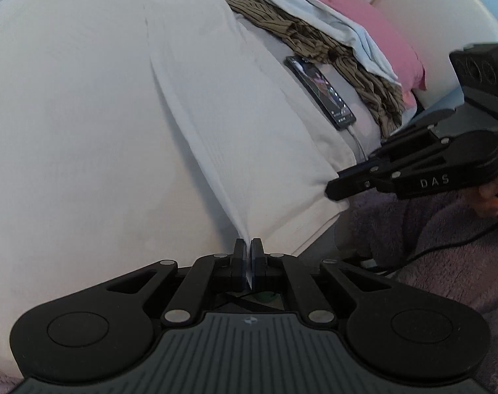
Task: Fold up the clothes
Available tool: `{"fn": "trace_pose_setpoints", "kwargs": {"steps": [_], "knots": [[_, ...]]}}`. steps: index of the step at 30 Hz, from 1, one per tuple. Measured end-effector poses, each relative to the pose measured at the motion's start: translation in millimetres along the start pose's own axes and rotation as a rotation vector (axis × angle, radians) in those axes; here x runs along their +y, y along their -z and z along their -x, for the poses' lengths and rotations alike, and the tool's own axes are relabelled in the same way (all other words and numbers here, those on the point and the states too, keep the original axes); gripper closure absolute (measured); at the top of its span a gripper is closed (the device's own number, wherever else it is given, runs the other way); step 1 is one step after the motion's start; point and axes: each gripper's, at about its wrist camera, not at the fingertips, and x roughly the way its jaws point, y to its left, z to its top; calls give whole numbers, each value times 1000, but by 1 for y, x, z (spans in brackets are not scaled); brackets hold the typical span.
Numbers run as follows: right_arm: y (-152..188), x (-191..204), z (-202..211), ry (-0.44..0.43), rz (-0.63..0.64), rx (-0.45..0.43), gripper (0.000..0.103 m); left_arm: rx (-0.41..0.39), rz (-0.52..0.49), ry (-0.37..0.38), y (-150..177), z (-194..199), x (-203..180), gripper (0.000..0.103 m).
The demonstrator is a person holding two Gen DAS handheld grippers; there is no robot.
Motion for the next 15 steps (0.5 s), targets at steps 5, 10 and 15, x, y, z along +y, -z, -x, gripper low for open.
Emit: {"fn": "trace_pose_setpoints", "kwargs": {"steps": [5,10,15], "knots": [[2,1,-33,52,51,71,95,85,47,-12,2,-30,10,101],[-9,-9,-22,96,73,57,87,99,104,-17,-2,-18,26,80],[-44,-38,1,172,123,-39,87,21,126,-55,-33,0,50,79]]}}
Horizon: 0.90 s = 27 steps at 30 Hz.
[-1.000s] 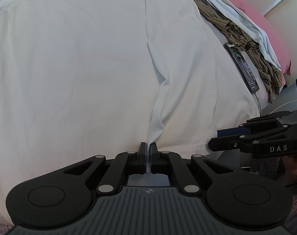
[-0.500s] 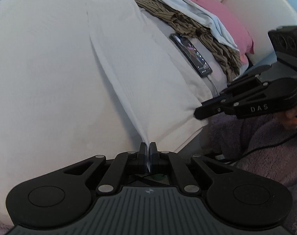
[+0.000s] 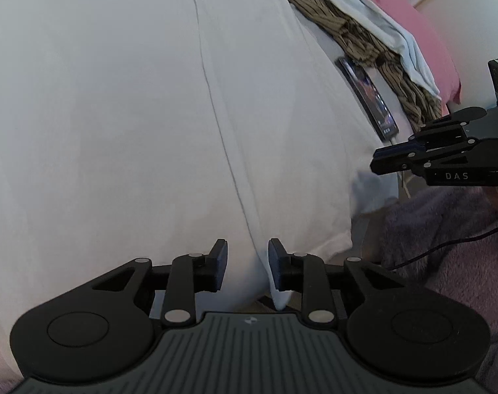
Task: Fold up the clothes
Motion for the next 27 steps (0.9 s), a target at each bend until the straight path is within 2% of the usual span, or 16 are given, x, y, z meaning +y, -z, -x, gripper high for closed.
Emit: {"fn": "trace_pose_setpoints", "kwargs": {"steps": [5,10,12,13,15,20,23,25,27], "knots": [[-33,-54,-5,102,49,-111,87,-60,20,-9,-41,0,13,76],[-65,-100,-22,161,89,-217,87,-66,36,-15,-75,-24,18,67],[-76,-113,-34,163,93,-247,86,-59,41,-29,-88,-35,21,67],[-81,-118,-39,163,93,-257,78,-55,46,-33,-94,-40,22,67],[-91,-126,-49,165,111,-272,69,-50,56,-38,-107,-49,26,67],[-113,-134,-72,107,154,-316,69,-44,59,-36,-135,-68,33,67],[-128,-134,-87,87,165,-327,69,-67,71,-14,-147,-71,36,67],[-135,-135,-94,42,162,-340,69,-89,72,0,-153,-71,37,73],[-142,-132,-100,43,180,-350,69,-90,60,-9,-155,-73,35,90]]}}
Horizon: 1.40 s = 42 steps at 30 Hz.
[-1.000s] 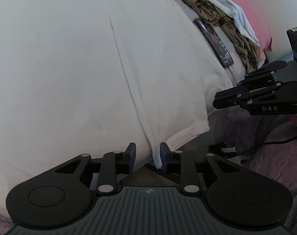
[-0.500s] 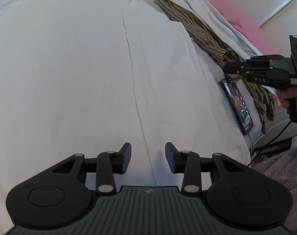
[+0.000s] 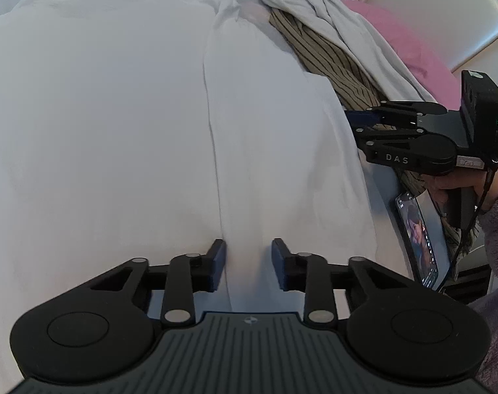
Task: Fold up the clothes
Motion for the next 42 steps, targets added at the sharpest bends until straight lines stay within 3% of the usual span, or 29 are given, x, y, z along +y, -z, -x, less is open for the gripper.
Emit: {"fn": "trace_pose_setpoints", "kwargs": {"steps": [3,5,9,10,11,12,14,18,22,24,25,26,31,36,38,42], "knots": [[-7,-2,-10,27,-11,5,70,5,-5,-19,0,-4,0,99],[-12,-7,-12,16,-27,36,84,4,5,-19,1,-4,1,101],[-9,-23,-3,83,-39,43,88,10,11,-28,0,-4,2,102],[-7,-29,-3,159,-32,59,103,12,11,-34,0,-4,2,102],[-4,-38,-2,227,-40,70,103,14,12,-40,0,-3,2,102],[-1,-49,1,228,-85,61,103,14,13,-45,0,-3,2,102],[3,-66,9,191,-172,33,103,9,14,-48,2,-1,2,102],[1,-56,20,93,-133,-25,98,2,6,-45,3,1,2,102],[-2,-45,20,64,-95,-24,97,-10,-33,-40,1,7,-4,102],[-2,-42,23,9,-65,-27,85,-21,-52,-48,-2,12,-7,101],[-1,-40,23,-1,-52,-27,64,-28,-53,-52,-3,13,-7,101],[1,-38,24,-3,-39,-30,63,-35,-50,-55,-5,15,-7,100],[7,-33,13,-43,-14,-16,64,-52,-3,-55,-5,15,-8,99],[6,-24,-10,-56,-55,-13,59,-41,15,-52,3,13,-8,93],[2,-19,-14,-61,-34,-12,74,-35,25,-53,5,12,-7,93],[-1,-24,-11,-73,-15,10,86,-20,43,-64,8,8,-4,93]]}}
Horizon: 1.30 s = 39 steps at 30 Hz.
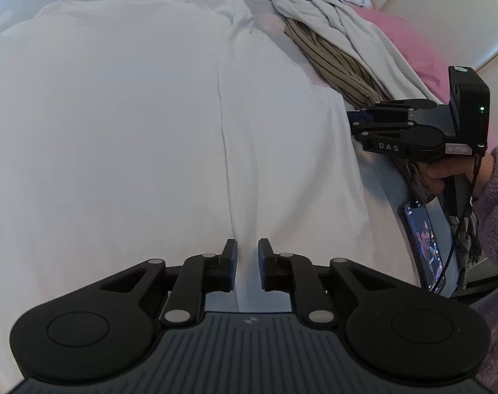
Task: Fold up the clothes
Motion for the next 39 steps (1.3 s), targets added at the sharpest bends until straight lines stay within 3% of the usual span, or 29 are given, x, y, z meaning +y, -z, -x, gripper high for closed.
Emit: {"fn": "trace_pose_setpoints", "kwargs": {"steps": [4,5,10,16,22,27,29,30,33,37,38,39], "knots": [[9,-6,10,37,63,9,89,3,13,-2,2,-1,3,93],[11,-7,12,60,78,17,102,3,14,0,2,-1,3,93],[25,-10,22,21,72,10,96,-24,-3,13,3,5,-3,93],[27,-3,33,2,79,-1,94,-69,-95,46,0,11,-44,93],[27,12,43,-9,107,8,93,-84,-119,72,-12,-6,-78,93],[32,24,44,-46,131,4,87,-88,-107,110,-23,-24,-98,93],[30,28,42,-47,140,-15,87,-86,-127,100,-25,-30,-107,90],[28,29,42,-55,136,-24,87,-89,-141,87,-26,-32,-111,82],[21,30,39,-66,132,-37,87,-102,-185,32,-27,-38,-124,69],[15,29,34,-67,143,-39,87,-102,-173,-7,-33,-48,-124,68],[14,28,34,-70,137,-42,87,-94,-162,-10,-35,-52,-122,71],[14,27,34,-75,131,-45,87,-87,-156,-17,-37,-55,-121,80]]}}
